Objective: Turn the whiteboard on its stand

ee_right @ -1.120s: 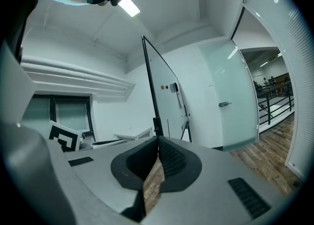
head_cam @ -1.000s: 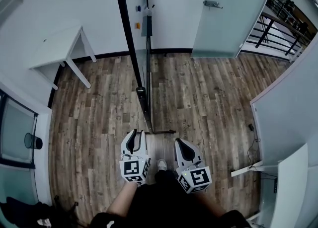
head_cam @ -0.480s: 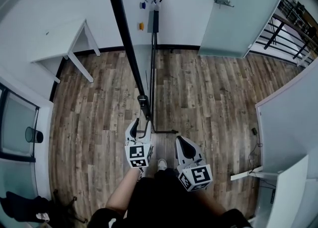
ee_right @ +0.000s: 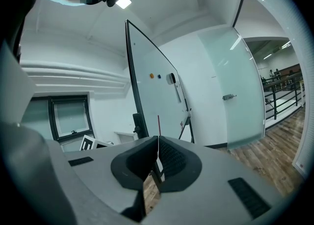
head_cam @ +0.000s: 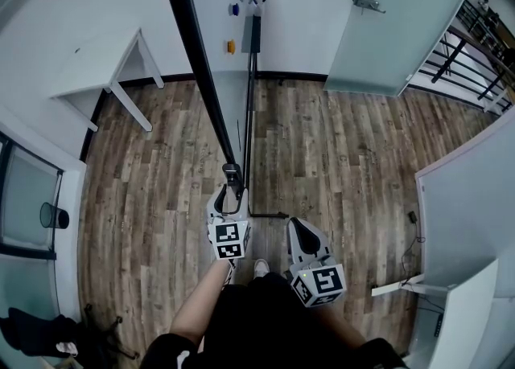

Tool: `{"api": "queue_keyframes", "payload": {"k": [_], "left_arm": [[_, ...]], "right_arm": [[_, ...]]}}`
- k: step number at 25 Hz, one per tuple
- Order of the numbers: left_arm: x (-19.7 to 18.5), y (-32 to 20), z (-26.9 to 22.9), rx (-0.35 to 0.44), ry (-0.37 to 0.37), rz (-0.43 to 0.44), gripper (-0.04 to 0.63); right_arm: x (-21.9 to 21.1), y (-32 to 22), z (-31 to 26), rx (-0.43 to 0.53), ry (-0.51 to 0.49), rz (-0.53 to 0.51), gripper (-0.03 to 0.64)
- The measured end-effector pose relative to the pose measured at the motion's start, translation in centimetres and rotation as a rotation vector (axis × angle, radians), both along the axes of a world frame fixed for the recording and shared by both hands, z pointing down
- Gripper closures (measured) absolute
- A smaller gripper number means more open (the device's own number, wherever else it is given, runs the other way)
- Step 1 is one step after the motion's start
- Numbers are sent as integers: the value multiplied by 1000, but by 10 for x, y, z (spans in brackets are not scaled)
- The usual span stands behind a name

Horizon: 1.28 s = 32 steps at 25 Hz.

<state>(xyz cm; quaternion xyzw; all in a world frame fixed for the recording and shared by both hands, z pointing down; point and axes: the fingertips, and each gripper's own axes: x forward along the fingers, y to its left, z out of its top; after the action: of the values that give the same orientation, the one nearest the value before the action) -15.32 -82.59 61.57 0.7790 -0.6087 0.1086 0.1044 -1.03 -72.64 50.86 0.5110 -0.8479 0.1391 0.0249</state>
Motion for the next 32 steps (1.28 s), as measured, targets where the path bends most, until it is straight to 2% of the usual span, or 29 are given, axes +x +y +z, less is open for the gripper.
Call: {"api": "queue_keyframes", "payload": {"k": [15, 24, 32], "left_arm": [[6, -31, 15, -43, -9, -7, 377], [8, -32, 15, -9, -4, -9, 390], [6, -25, 14, -20, -6, -11, 393]], "right_arm": [[8, -7, 4, -15, 5, 30, 603], [10, 8, 7, -21, 7, 46, 603], [11, 31, 1, -18, 11, 59, 603]]}}
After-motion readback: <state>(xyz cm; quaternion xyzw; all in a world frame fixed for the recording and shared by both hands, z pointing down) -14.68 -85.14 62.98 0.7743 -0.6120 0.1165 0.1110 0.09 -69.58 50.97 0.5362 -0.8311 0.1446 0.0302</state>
